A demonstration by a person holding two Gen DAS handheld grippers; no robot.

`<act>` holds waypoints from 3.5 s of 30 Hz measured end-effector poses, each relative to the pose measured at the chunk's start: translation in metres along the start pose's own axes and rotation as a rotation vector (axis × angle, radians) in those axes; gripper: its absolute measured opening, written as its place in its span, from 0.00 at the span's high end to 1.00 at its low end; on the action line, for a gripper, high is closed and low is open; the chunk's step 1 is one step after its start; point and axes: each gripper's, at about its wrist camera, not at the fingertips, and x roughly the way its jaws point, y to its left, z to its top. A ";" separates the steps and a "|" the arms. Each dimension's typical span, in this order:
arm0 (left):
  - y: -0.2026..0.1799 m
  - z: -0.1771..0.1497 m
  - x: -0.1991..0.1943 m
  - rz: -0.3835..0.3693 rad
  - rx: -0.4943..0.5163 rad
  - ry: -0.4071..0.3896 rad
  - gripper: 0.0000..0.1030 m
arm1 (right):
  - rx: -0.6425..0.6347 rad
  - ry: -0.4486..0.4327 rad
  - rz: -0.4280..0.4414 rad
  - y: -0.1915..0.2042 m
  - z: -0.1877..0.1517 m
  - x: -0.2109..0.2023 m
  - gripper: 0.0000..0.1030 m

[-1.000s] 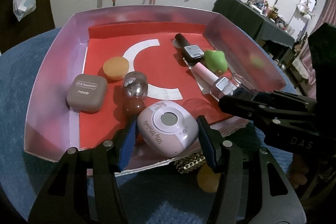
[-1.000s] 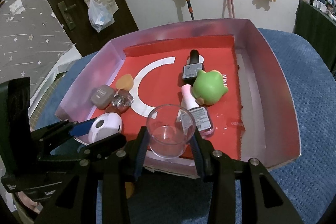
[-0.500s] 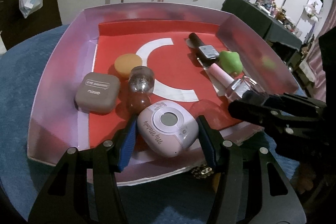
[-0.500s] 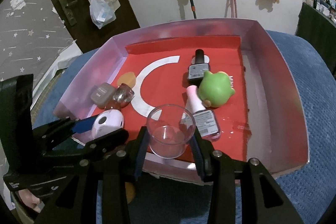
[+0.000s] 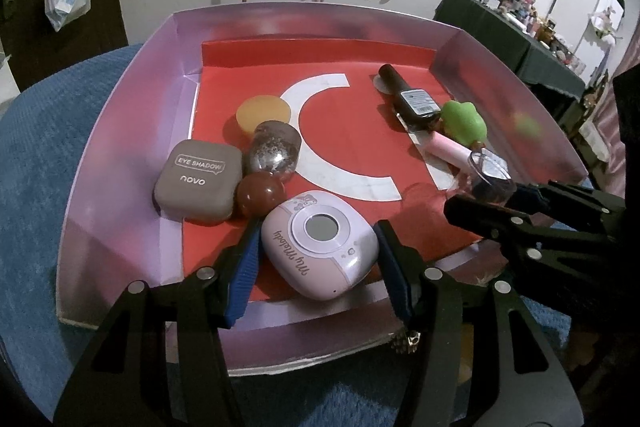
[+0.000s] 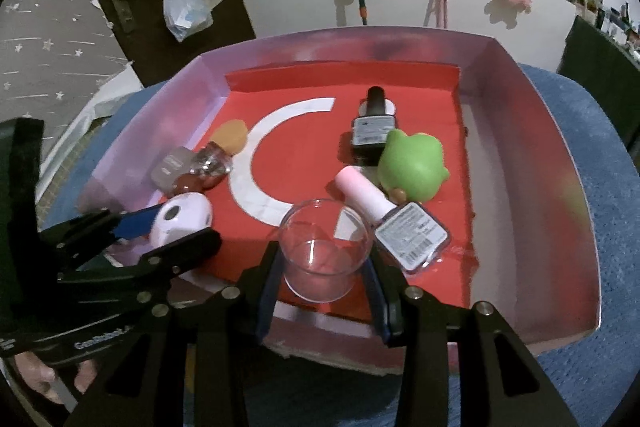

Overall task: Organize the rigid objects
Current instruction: 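Carry the pink compact with left gripper into the box while right gripper carries the cup, then lower the compact onto the red paper with left gripper while right gripper lowers the cup, then open both grippers to release compact and cup, then lift them out of the box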

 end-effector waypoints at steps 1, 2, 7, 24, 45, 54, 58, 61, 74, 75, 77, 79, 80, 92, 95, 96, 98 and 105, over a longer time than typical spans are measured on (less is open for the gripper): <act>0.000 0.000 0.000 -0.001 -0.002 0.000 0.48 | -0.001 -0.002 -0.019 -0.002 0.000 0.001 0.59; 0.000 0.000 0.001 0.002 -0.001 -0.002 0.48 | -0.003 -0.007 -0.041 -0.002 0.000 0.002 0.59; -0.007 0.000 0.004 0.024 0.007 -0.007 0.48 | 0.004 -0.032 -0.099 -0.010 0.003 0.002 0.59; -0.012 0.001 0.007 0.058 0.028 -0.005 0.48 | -0.013 -0.017 -0.122 -0.009 -0.001 0.009 0.59; -0.011 0.002 0.009 0.063 0.028 -0.004 0.47 | -0.008 -0.018 -0.119 -0.009 -0.001 0.009 0.59; -0.006 0.001 0.010 0.066 0.015 -0.010 0.33 | -0.005 -0.020 -0.119 -0.011 0.001 0.009 0.59; -0.002 0.001 0.011 0.053 0.001 -0.013 0.33 | -0.008 -0.020 -0.129 -0.010 0.002 0.009 0.59; -0.002 0.000 0.011 0.053 0.008 -0.017 0.32 | -0.008 -0.021 -0.132 -0.008 0.002 0.009 0.58; -0.001 -0.005 0.007 0.029 0.018 -0.040 0.27 | -0.003 -0.030 -0.124 -0.006 0.000 0.011 0.52; -0.001 -0.006 0.007 0.024 0.017 -0.042 0.26 | -0.005 -0.032 -0.123 -0.006 0.001 0.011 0.51; 0.000 -0.007 0.006 0.012 0.016 -0.045 0.23 | -0.006 -0.034 -0.125 -0.006 -0.001 0.010 0.50; -0.001 -0.007 0.006 0.014 0.020 -0.047 0.23 | 0.000 -0.037 -0.120 -0.006 0.000 0.010 0.50; -0.002 -0.007 0.005 0.015 0.022 -0.048 0.23 | 0.005 -0.039 -0.115 -0.007 0.000 0.010 0.50; -0.010 -0.007 -0.013 0.013 0.037 -0.094 0.14 | 0.021 -0.093 -0.097 -0.004 -0.004 -0.015 0.43; -0.011 -0.008 -0.019 0.016 0.032 -0.099 0.14 | 0.018 -0.113 -0.120 -0.003 -0.006 -0.023 0.40; -0.012 -0.008 -0.022 0.021 0.031 -0.103 0.13 | 0.015 -0.119 -0.127 -0.003 -0.006 -0.026 0.40; -0.013 -0.008 -0.028 0.037 0.032 -0.114 0.08 | 0.017 -0.127 -0.122 -0.004 -0.008 -0.032 0.40; -0.013 -0.013 -0.049 0.056 0.019 -0.148 0.02 | 0.016 -0.178 -0.105 0.002 -0.014 -0.055 0.29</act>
